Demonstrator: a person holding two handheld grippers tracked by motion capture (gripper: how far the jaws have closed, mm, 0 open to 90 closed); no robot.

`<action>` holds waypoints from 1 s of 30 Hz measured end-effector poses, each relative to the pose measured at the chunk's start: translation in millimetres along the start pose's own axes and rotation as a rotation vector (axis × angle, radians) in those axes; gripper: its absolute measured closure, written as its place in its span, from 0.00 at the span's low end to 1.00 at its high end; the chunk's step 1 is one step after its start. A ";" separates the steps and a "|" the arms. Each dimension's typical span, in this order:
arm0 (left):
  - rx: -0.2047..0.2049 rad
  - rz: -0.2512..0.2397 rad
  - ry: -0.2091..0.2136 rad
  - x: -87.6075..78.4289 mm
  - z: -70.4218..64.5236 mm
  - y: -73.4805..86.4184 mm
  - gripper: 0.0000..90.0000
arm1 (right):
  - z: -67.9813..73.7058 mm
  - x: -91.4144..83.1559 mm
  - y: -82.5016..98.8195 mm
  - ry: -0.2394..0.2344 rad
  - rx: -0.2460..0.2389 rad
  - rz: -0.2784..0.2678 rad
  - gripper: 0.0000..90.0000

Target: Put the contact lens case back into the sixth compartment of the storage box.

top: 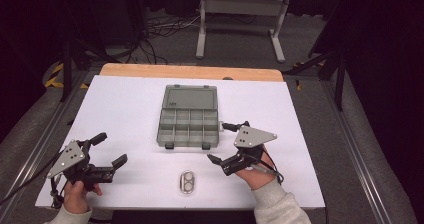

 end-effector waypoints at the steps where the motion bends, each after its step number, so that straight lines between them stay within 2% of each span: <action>1: 0.005 -0.002 0.001 0.2 0.1 -0.1 0.01 | 0.2 2.1 -1.3 -0.005 -0.004 0.002 0.02; 30: 0.007 0.000 0.003 -0.6 0.5 -0.4 0.01 | 9.7 48.7 -27.4 -0.116 -0.063 0.029 0.02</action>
Point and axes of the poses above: each handheld gripper's, and its own axes: x roughly forward along the jaws, y roughly out of its underside, z roughly to its left, the point moved 1 cm from there along x, roughly forward along the jaws, and after that the axes turned 1 degree about z, right-handed, at the moved point
